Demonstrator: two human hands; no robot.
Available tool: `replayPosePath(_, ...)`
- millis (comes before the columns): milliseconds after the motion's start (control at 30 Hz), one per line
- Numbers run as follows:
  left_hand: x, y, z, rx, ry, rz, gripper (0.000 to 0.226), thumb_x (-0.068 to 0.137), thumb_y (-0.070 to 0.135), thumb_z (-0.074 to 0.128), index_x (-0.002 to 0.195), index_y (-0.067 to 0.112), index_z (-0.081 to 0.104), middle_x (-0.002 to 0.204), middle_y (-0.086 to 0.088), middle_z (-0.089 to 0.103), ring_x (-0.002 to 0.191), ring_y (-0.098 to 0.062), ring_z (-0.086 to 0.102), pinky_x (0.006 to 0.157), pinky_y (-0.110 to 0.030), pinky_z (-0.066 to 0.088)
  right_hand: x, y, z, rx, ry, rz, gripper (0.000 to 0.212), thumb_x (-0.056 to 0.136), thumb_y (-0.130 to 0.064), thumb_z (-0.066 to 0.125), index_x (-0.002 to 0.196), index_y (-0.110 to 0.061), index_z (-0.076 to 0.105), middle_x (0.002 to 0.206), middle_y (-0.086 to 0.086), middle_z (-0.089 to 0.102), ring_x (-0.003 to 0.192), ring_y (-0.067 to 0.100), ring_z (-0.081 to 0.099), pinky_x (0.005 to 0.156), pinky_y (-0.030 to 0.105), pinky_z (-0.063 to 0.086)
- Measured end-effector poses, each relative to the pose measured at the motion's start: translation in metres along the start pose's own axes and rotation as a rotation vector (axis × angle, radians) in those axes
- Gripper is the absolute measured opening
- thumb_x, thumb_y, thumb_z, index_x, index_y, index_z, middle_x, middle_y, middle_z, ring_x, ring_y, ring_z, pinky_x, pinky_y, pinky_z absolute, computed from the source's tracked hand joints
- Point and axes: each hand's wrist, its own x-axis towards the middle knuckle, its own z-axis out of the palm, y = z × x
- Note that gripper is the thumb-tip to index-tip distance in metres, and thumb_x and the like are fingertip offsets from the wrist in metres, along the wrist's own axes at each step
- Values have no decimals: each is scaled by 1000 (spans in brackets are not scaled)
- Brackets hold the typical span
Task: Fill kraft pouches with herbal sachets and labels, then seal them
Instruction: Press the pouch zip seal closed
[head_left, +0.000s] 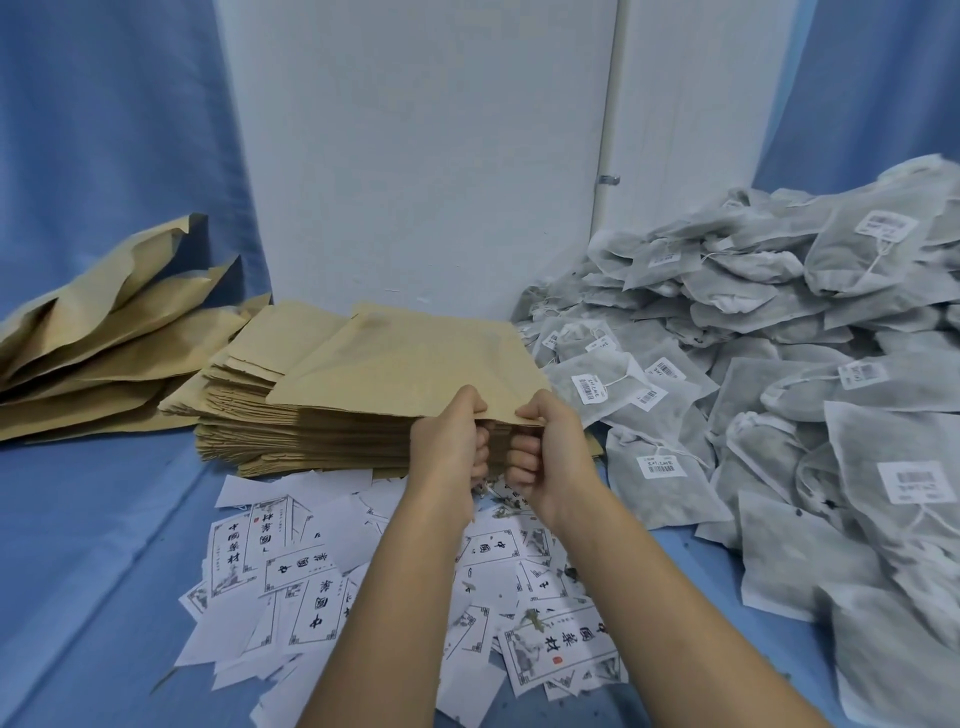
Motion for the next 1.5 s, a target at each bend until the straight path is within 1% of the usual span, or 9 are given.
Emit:
replayPosePath(167, -3, -2, 2, 60, -92, -53, 29, 84, 14, 51, 55, 12, 44, 40, 3, 31, 35, -9, 21, 34, -14, 17, 2, 2, 2, -49, -42, -49, 25, 83, -12, 42, 57, -12, 41, 37, -2, 34, 30, 6, 18, 31, 16, 13)
replayPosePath(367, 1, -3, -3, -48, 43, 2, 34, 84, 6, 49, 51, 11, 40, 34, 4, 29, 28, -7, 19, 31, -14, 15, -1, 10, 8, -120, -90, -15, 39, 91, -14, 49, 52, -15, 48, 37, -7, 35, 31, 4, 20, 31, 15, 14)
replayPosePath(533, 1, -2, -6, -1, 6, -19, 31, 84, 11, 53, 54, 11, 43, 36, 4, 31, 30, -9, 22, 34, -15, 17, -2, 9, 11, -59, 29, -64, 34, 91, -8, 48, 58, -12, 44, 36, -5, 35, 28, 5, 20, 29, 16, 17)
replayPosePath(633, 4, -4, -9, 94, 90, 59, 29, 83, 13, 57, 57, 10, 46, 35, 8, 33, 33, -9, 26, 37, -17, 23, -2, 10, 8, -13, 81, -60, 32, 92, -10, 49, 61, -13, 41, 33, -8, 31, 27, 5, 19, 29, 16, 17)
replayPosePath(833, 0, -4, -5, -31, 17, 22, 33, 90, 14, 51, 58, 7, 45, 30, 7, 29, 23, -6, 22, 30, -11, 17, -2, 17, 11, -68, 38, -67, 38, 93, -24, 53, 57, -12, 47, 41, -3, 39, 32, 8, 27, 35, 18, 21)
replayPosePath(1033, 5, -3, -8, -26, 120, 92, 30, 87, 12, 50, 59, 8, 44, 32, 8, 32, 26, -5, 24, 31, -14, 19, -1, 17, 10, 48, 116, -129, 39, 94, -21, 52, 57, -9, 49, 38, -2, 43, 28, 6, 31, 32, 17, 24)
replayPosePath(1200, -2, -4, -4, 71, -24, 38, 40, 91, 16, 49, 52, 8, 44, 29, 5, 33, 23, -8, 26, 31, -10, 20, 0, 23, 11, 43, 27, -78, 41, 92, -24, 55, 54, -11, 47, 39, -2, 41, 30, 7, 27, 34, 18, 21)
replayPosePath(1367, 2, -5, -5, -44, 33, 50, 32, 89, 13, 54, 59, 9, 43, 34, 8, 30, 27, -6, 22, 30, -14, 16, 3, 16, 4, 126, 179, -175, 32, 91, -16, 54, 61, -11, 43, 38, -3, 38, 30, 6, 28, 33, 17, 22)
replayPosePath(1500, 1, -5, -5, -40, -9, 53, 34, 88, 11, 54, 57, 9, 43, 32, 6, 33, 25, -6, 25, 31, -11, 21, 1, 19, 8, 131, 8, -59, 28, 90, -23, 56, 64, -11, 50, 46, -1, 41, 35, 8, 31, 34, 17, 23)
